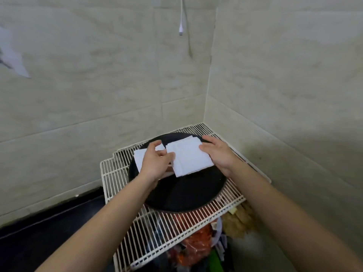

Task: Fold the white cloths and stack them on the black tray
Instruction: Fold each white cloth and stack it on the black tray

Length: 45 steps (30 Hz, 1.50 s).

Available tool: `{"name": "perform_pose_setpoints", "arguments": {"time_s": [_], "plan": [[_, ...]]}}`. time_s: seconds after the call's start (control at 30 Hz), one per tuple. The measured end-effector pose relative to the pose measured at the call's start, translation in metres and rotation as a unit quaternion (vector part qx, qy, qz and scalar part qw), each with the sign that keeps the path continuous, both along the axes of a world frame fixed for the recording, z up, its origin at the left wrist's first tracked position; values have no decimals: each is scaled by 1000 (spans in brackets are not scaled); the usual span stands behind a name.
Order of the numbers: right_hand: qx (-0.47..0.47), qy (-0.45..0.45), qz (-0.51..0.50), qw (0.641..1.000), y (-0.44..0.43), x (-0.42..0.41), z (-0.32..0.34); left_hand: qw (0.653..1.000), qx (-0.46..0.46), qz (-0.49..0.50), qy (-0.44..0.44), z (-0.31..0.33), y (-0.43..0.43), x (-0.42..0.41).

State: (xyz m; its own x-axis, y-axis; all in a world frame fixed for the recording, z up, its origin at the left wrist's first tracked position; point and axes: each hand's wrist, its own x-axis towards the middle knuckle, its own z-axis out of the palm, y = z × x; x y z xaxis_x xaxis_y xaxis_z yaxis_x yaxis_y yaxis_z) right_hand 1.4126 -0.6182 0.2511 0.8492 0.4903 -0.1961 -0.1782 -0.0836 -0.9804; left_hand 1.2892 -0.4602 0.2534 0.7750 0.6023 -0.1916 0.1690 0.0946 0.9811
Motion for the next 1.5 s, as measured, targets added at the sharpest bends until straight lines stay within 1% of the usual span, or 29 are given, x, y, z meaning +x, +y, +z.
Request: {"name": "perform_pose_setpoints", "arguments": {"time_s": [0.17,0.33,0.5,0.6,0.8,0.93,1.07,1.13,1.17,1.2,1.23,1.3,1.33,1.37,1.4,1.43,1.47,1.5], "plan": [[-50,-13,31,998,24,64,-10,998,0,54,15,-8,10,55],[-76,-18,55,995,38,91,-25,996,13,72,53,-22,17,72],[-114,-35,87,989,42,97,-39,990,43,92,94,-40,19,79],[-127,-42,89,987,43,100,-45,987,68,99,103,-48,20,83],[-97,-56,72,991,49,106,-52,982,98,137,88,-52,24,88],[-116,-68,78,988,51,105,-57,977,123,133,112,-54,24,87],[-145,-74,76,984,50,103,-60,976,120,123,133,-52,22,87],[-169,-106,70,977,48,102,-53,981,93,105,133,-43,25,83],[-194,-147,64,968,47,103,-48,983,87,90,132,-37,27,80],[-220,-201,55,953,47,104,-41,983,102,77,132,-30,31,76],[-234,-252,43,938,47,104,-34,979,138,67,134,-20,34,70],[-219,-332,24,917,54,99,-17,957,245,77,136,0,45,51],[-207,-370,16,905,58,96,-9,939,305,84,134,8,49,42],[-197,-413,17,889,65,89,-3,913,373,98,133,16,54,27],[-192,-453,26,870,74,79,3,878,445,115,136,20,60,10],[-185,-488,41,852,85,67,7,834,513,137,151,25,65,-9],[-178,-513,62,837,96,53,11,790,567,160,169,26,72,-28],[-170,-532,91,824,112,35,10,753,603,180,193,25,80,-55]]}}
